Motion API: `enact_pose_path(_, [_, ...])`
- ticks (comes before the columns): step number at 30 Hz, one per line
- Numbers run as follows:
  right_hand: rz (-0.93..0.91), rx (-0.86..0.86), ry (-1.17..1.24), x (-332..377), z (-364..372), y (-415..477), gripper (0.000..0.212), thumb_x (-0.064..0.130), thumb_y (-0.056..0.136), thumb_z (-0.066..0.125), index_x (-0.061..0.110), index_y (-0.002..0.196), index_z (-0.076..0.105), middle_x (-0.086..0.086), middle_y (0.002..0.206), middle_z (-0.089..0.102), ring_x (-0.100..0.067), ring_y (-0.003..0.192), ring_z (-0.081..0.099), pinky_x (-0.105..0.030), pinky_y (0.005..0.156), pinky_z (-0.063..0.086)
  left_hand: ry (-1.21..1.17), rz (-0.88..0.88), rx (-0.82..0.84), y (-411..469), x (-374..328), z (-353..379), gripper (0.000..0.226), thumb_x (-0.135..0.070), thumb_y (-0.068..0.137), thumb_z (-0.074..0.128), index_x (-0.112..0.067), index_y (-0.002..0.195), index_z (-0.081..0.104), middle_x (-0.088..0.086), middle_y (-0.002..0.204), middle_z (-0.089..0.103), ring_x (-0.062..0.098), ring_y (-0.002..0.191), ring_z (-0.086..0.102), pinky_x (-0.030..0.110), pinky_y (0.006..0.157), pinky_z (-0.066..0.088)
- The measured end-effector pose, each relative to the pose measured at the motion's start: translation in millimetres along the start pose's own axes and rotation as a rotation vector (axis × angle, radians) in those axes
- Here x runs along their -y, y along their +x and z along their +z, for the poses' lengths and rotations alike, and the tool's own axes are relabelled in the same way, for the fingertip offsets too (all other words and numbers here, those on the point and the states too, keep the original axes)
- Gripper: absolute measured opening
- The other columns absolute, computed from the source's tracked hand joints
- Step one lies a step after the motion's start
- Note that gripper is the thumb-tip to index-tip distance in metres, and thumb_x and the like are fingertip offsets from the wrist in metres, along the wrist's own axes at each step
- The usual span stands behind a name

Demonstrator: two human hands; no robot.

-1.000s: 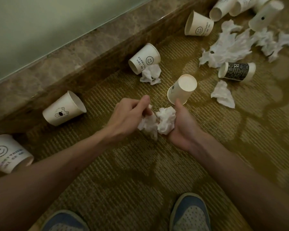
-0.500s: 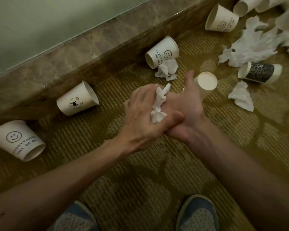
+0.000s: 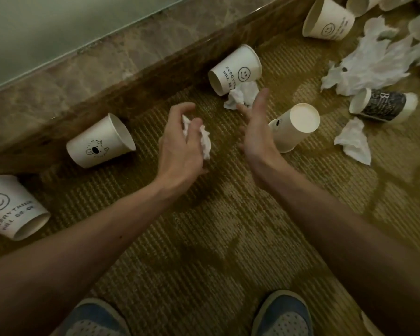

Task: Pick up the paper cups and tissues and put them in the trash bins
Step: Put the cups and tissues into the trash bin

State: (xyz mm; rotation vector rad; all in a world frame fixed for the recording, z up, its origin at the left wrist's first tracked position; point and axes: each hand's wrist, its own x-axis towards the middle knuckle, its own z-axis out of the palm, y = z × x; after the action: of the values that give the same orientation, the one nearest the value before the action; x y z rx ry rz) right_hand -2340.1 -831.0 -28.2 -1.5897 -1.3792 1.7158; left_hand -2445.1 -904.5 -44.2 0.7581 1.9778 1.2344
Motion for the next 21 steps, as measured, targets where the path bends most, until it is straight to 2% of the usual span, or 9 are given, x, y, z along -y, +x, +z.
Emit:
enact_pose_path(3, [-0.113, 0.02, -0.219, -15, -3, 18, 0.083, 0.075, 0.088, 0.005, 0.029, 0.156, 0.014, 0.002, 0.162, 0.021, -0.016, 0.148, 0.017, -0.035, 0.116, 0.012, 0.0, -0.069, 0.118, 5, -1, -1, 0.03, -0.023, 0.103, 0.046, -0.043, 0.124, 0.056, -0.009, 0.114, 0.06, 0.014, 0.073, 0.071, 0.032, 0.05, 0.058])
enact_pose_path(7, [-0.149, 0.044, -0.295, -17, -5, 36, 0.093, 0.081, 0.081, 0.009, 0.026, 0.155, 0.012, 0.002, 0.163, 0.017, -0.015, 0.149, 0.017, -0.042, 0.121, 0.011, 0.05, -0.103, 0.152, 9, -7, 2, 0.027, -0.023, 0.103, 0.045, -0.034, 0.11, 0.069, -0.01, 0.117, 0.063, 0.005, 0.1, 0.061, 0.027, 0.081, 0.056])
enact_pose_path(9, [-0.152, 0.048, -0.334, -13, -4, 39, 0.087, 0.077, 0.087, 0.007, 0.024, 0.155, 0.018, 0.001, 0.16, 0.025, -0.015, 0.146, 0.023, -0.035, 0.117, 0.015, 0.048, -0.132, 0.147, 11, -9, 3, 0.025, -0.033, 0.103, 0.043, -0.031, 0.105, 0.069, -0.015, 0.102, 0.063, 0.0, 0.093, 0.059, 0.027, 0.082, 0.054])
enact_pose_path(11, [-0.142, 0.024, -0.373, -8, -5, 34, 0.078, 0.069, 0.093, 0.005, 0.024, 0.152, 0.028, 0.0, 0.15, 0.043, -0.01, 0.134, 0.039, -0.025, 0.099, 0.021, 0.0, -0.2, 0.139, 13, -11, 4, 0.035, -0.047, 0.102, 0.041, -0.027, 0.098, 0.069, -0.011, 0.089, 0.065, 0.004, 0.082, 0.063, 0.031, 0.075, 0.055])
enact_pose_path(13, [-0.119, -0.005, -0.367, -6, -7, 23, 0.078, 0.067, 0.094, 0.004, 0.021, 0.149, 0.037, 0.002, 0.136, 0.054, -0.006, 0.122, 0.047, -0.025, 0.087, 0.026, -0.038, -0.237, 0.136, 13, -10, 2, 0.039, -0.053, 0.1, 0.039, -0.027, 0.093, 0.068, -0.008, 0.085, 0.069, 0.004, 0.075, 0.066, 0.026, 0.065, 0.051])
enact_pose_path(15, [-0.105, -0.039, -0.302, -9, -6, 9, 0.086, 0.071, 0.092, 0.004, 0.018, 0.139, 0.053, -0.002, 0.136, 0.058, -0.013, 0.123, 0.05, -0.028, 0.092, 0.03, -0.116, -0.282, 0.138, 12, -10, -1, 0.038, -0.056, 0.099, 0.04, -0.029, 0.092, 0.066, -0.008, 0.083, 0.072, 0.001, 0.069, 0.068, 0.022, 0.061, 0.048])
enact_pose_path(17, [-0.096, -0.073, -0.216, -13, -3, -8, 0.091, 0.077, 0.085, 0.006, 0.019, 0.119, 0.067, 0.0, 0.122, 0.068, -0.011, 0.114, 0.058, -0.034, 0.099, 0.039, -0.172, -0.332, 0.151, 10, -10, -3, 0.035, -0.061, 0.097, 0.04, -0.034, 0.094, 0.062, -0.011, 0.088, 0.071, 0.001, 0.073, 0.069, 0.022, 0.059, 0.048])
enact_pose_path(19, [-0.081, -0.062, -0.133, -18, -2, -25, 0.091, 0.082, 0.081, 0.008, 0.022, 0.097, 0.075, 0.002, 0.101, 0.074, -0.01, 0.1, 0.066, -0.041, 0.097, 0.046, -0.157, -0.33, 0.184, 6, -10, -3, 0.035, -0.067, 0.095, 0.036, -0.038, 0.098, 0.057, -0.015, 0.095, 0.065, 0.002, 0.082, 0.064, 0.021, 0.061, 0.045])
enact_pose_path(21, [-0.057, -0.001, -0.065, -21, -2, -37, 0.089, 0.081, 0.083, 0.009, 0.023, 0.085, 0.076, 0.001, 0.088, 0.076, -0.013, 0.091, 0.07, -0.047, 0.092, 0.05, -0.14, -0.306, 0.271, 0, -12, 0, 0.055, -0.075, 0.09, 0.032, -0.034, 0.115, 0.058, -0.013, 0.11, 0.061, 0.006, 0.096, 0.062, 0.028, 0.073, 0.05])
